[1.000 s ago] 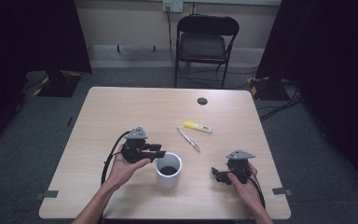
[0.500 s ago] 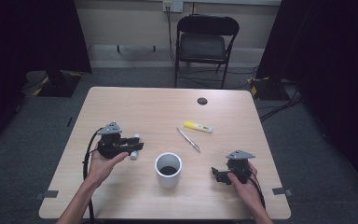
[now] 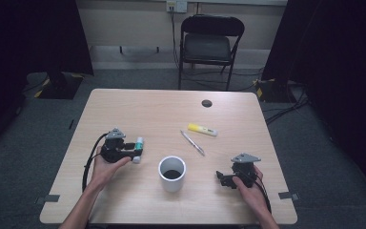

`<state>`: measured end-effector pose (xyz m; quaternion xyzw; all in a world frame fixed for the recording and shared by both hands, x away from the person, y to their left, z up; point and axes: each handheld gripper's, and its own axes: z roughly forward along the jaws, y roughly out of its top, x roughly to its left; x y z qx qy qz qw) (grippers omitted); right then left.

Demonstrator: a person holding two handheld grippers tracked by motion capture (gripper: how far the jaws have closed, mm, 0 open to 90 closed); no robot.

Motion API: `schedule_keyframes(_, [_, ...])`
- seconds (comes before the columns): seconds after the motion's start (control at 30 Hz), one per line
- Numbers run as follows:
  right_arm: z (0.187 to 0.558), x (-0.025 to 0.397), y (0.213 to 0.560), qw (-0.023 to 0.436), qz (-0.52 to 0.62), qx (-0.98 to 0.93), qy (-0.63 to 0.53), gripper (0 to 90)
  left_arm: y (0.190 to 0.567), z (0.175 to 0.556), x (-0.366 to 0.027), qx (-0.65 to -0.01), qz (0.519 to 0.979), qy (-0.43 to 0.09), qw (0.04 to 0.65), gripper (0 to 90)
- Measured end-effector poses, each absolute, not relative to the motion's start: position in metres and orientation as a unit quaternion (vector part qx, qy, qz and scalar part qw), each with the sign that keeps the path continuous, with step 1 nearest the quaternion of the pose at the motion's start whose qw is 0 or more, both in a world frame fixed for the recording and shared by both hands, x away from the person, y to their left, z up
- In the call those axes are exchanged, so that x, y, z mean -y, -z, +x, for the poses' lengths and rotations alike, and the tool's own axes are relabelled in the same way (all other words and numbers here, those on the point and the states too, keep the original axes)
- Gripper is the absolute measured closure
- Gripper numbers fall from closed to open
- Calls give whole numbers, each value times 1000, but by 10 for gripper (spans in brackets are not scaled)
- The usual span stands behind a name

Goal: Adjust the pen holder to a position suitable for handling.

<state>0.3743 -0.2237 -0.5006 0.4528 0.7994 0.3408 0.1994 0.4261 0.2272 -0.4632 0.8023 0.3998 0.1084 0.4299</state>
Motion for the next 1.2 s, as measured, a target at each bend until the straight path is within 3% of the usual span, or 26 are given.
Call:
schedule_keyframes(0.4, [374,224,501,199,453,-799,-341,81,480,440,-228,-433,805,-118,389,488])
schedule_keyframes(0.8, [374,224,501,199,453,-800,-341,80,485,439,-220,-423,825,-118,356,651])
schedule_keyframes(1.2, [374,224,501,199,453,-799,-341,81,484,431,-233,-416,831,-111,352,660])
